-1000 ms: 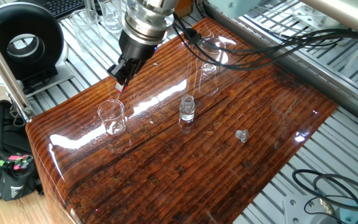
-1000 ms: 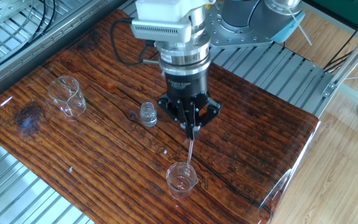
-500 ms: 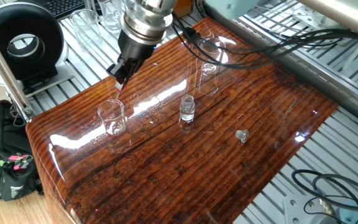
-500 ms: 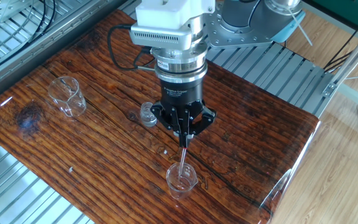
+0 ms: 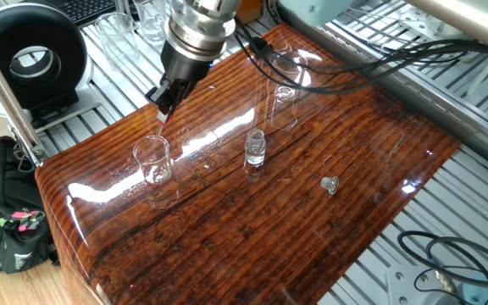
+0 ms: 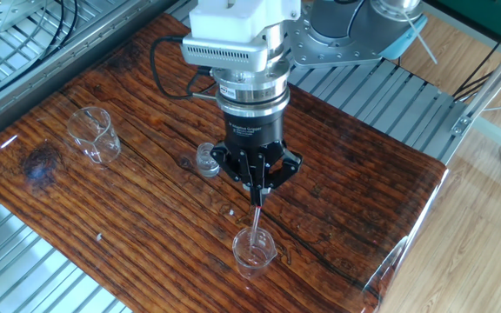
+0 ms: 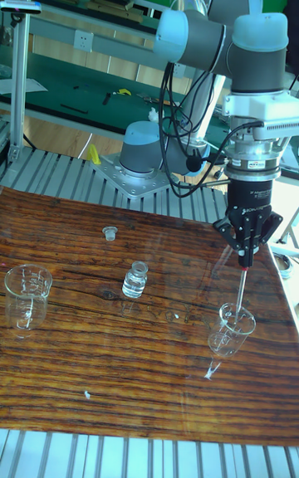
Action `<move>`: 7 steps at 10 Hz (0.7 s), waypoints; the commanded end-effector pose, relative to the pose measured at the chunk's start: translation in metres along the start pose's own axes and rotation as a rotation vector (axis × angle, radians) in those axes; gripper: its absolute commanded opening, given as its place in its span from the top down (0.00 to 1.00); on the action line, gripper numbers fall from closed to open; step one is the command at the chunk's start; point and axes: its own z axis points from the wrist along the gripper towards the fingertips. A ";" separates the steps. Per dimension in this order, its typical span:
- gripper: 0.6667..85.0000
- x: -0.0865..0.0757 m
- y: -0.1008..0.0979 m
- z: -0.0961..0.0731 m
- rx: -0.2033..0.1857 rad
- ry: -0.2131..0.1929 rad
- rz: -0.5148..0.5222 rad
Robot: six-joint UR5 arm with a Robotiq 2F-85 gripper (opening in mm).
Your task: Transfer liquid using a dropper
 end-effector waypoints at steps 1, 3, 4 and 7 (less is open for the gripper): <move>0.99 0.007 -0.003 0.000 0.008 0.031 0.007; 0.99 0.005 -0.001 0.000 0.004 0.025 -0.005; 0.99 0.003 0.001 0.000 -0.007 0.016 -0.002; 0.99 0.007 0.008 -0.001 -0.033 0.033 0.016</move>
